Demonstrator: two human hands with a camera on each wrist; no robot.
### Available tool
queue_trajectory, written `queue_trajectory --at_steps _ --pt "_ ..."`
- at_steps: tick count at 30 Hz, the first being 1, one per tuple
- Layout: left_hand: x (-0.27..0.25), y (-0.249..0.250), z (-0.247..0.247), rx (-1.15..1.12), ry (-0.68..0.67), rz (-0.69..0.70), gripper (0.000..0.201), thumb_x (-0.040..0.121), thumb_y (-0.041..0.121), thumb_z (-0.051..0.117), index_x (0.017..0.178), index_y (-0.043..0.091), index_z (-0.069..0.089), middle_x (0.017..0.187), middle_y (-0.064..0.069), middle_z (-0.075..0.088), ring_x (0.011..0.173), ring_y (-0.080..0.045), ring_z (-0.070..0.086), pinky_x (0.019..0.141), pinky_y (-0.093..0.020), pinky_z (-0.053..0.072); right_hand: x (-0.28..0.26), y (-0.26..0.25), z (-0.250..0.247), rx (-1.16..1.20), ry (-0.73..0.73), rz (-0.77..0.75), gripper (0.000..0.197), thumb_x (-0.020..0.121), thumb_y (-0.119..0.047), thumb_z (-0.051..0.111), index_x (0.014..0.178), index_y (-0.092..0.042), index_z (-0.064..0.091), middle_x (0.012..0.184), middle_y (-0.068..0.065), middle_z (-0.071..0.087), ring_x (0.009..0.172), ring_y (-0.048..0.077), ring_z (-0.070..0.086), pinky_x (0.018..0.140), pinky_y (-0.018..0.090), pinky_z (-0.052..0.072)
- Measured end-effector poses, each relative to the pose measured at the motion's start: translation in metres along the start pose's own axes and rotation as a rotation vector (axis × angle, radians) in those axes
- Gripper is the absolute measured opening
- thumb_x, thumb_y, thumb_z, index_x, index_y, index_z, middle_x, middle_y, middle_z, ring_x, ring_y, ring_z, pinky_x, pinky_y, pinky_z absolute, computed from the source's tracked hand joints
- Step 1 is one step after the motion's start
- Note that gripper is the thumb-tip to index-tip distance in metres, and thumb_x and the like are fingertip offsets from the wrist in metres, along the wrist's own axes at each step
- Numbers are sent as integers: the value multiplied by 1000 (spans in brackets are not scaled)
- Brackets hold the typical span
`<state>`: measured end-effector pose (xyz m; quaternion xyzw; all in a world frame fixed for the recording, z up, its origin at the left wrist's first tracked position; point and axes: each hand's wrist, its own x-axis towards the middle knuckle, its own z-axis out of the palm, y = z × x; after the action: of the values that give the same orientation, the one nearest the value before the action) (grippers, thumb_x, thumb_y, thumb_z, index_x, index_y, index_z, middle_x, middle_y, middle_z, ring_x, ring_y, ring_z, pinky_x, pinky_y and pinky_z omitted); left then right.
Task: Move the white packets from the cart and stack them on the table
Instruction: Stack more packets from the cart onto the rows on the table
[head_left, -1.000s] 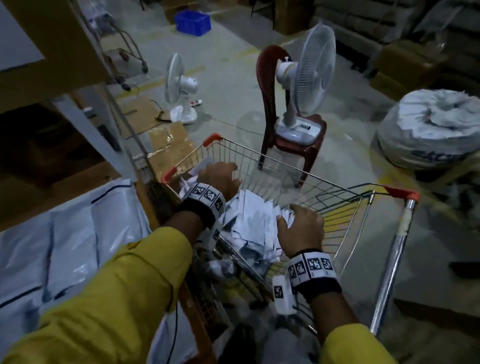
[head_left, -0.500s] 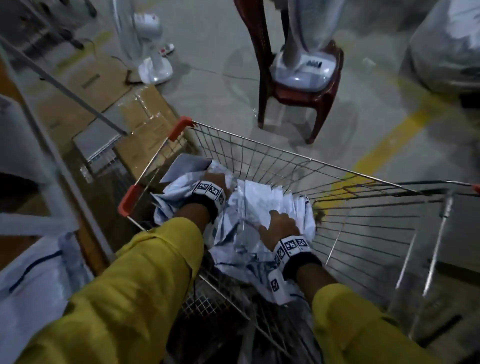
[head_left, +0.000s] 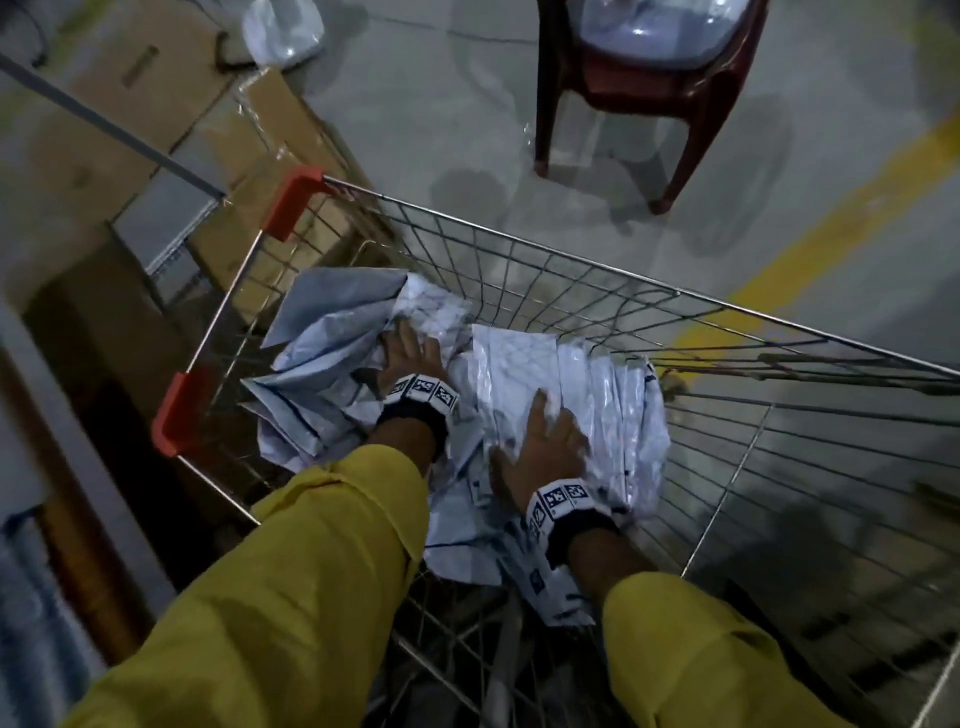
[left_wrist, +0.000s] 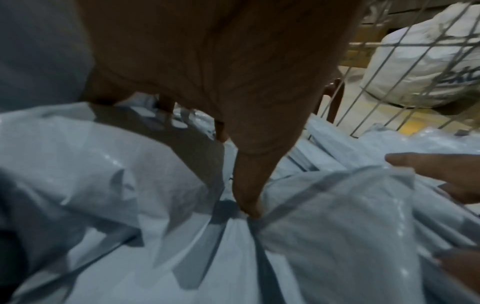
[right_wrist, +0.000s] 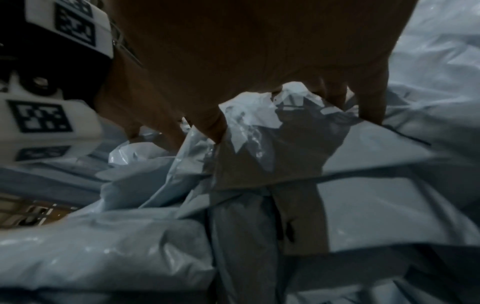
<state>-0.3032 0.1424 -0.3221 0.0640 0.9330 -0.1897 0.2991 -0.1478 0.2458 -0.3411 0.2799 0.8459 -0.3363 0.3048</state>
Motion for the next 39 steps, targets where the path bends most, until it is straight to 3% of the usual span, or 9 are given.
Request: queue_trajectory --at_steps 3,6,7,8,11,13,20,30,39 --pt "0 -4 5 -80 20 -57 53 107 33 34 158 26 20 166 -16 -13 153 -38 -6 105 -70 29 3 4 0 70 -43 -15 102 91 -59 52 156 -28 -20 162 25 2 148 44 5 118 57 14" --pt "-9 -7 10 -185 107 -51 47 97 28 56 143 20 51 163 -26 15 142 -48 29 98 -64 40 2 11 -6 94 -74 -1 101 90 -55 53 156 -33 -19 162 22 6 147 43 9 118 54 16" --pt "-11 -9 9 -210 52 -76 47 89 29 66 135 20 59 158 -28 27 133 -51 41 93 -63 45 1 14 -10 90 -78 15 100 89 -54 54 157 -33 -17 162 21 9 147 42 11 118 52 18" --pt "-11 -10 7 -210 83 -91 52 84 31 71 134 21 60 156 -28 32 128 -51 45 92 -62 47 -1 16 -14 76 -74 27 98 90 -53 54 158 -33 -13 162 21 13 147 41 15 118 50 21" --pt "-13 -2 -12 -190 7 -112 85 86 42 70 157 26 25 162 -23 11 145 -45 23 112 -58 32 -8 22 -23 16 -65 53 95 89 -58 53 159 -32 -6 156 23 25 142 41 28 115 49 29" --pt "-26 4 -30 -192 -33 -95 92 90 54 61 160 24 9 164 -25 -5 150 -44 7 117 -56 19 -16 22 -29 40 -64 80 92 88 -60 50 159 -36 -3 158 25 21 144 44 24 118 53 27" --pt "-93 3 -81 -333 9 -39 83 93 64 49 157 23 17 163 -25 -5 150 -42 4 118 -55 15 -66 11 -71 79 47 53 71 97 -61 38 159 -36 14 160 23 16 142 44 28 115 52 31" --pt "-218 -50 -146 -530 57 -44 83 91 48 60 158 26 16 164 -21 -8 149 -48 2 115 -60 19 -160 9 -130 180 183 36 64 98 -61 37 157 -39 25 165 18 12 146 40 25 118 49 28" --pt "-338 -91 -178 -748 296 -77 83 85 47 63 156 32 22 164 -17 2 148 -42 8 116 -59 22 -252 -15 -165 191 399 -136 62 96 -61 38 152 -36 36 151 23 37 133 41 44 109 45 41"
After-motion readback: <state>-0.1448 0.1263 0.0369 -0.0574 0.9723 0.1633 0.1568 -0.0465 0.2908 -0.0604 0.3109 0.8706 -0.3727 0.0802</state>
